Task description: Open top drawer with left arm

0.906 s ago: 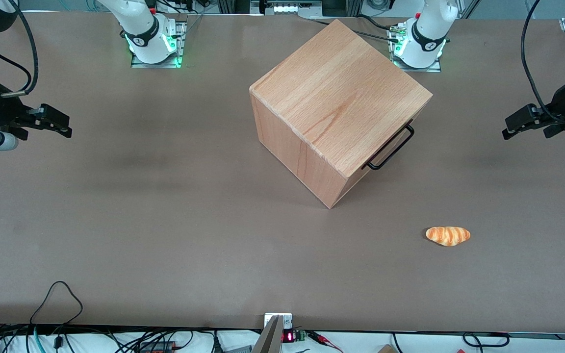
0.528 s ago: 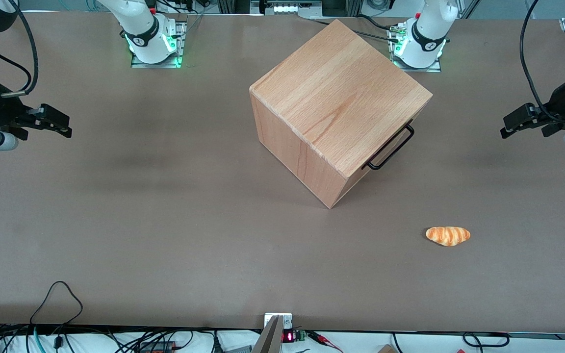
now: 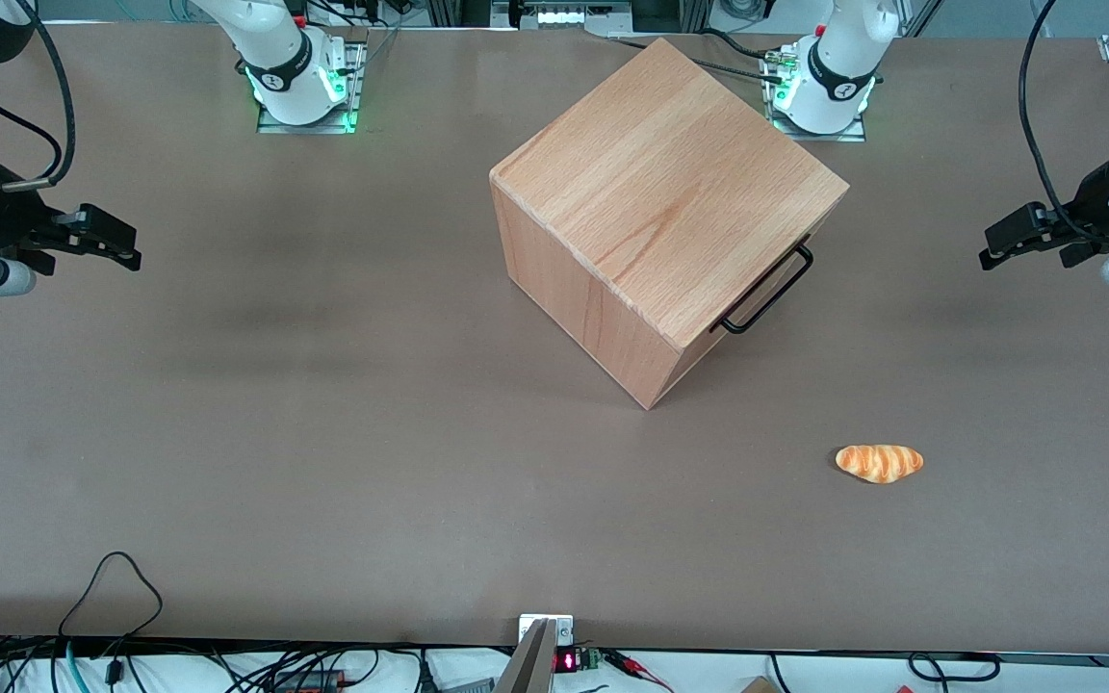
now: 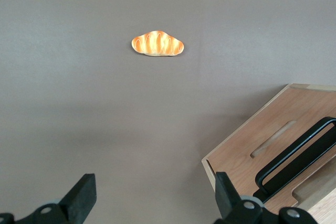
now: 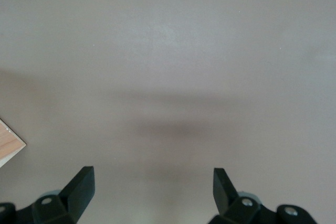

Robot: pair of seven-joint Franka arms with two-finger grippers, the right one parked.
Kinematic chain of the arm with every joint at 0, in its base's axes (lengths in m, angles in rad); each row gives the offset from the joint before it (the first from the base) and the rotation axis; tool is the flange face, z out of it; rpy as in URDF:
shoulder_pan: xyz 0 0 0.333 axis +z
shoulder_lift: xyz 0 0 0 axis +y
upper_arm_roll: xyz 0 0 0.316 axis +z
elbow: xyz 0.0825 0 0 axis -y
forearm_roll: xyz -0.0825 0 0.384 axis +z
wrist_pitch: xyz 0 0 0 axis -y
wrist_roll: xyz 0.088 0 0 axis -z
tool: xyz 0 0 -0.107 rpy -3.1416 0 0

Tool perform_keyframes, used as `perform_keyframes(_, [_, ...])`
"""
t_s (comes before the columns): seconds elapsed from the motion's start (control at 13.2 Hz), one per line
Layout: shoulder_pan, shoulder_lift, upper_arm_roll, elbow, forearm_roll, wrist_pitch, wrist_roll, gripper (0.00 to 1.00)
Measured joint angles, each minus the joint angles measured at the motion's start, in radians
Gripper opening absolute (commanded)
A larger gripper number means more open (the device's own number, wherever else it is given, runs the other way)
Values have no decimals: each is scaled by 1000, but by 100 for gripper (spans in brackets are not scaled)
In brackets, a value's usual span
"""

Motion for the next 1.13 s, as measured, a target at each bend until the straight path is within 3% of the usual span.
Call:
perform_keyframes(0.53, [-12,75,-52,-31,-18,19,86,100])
perform_keyframes(0.83, [-21,105,-109,-67,-99,60,157,100])
perform_keyframes(1.13, [-26,129,-128,-139,-183,200,369,100])
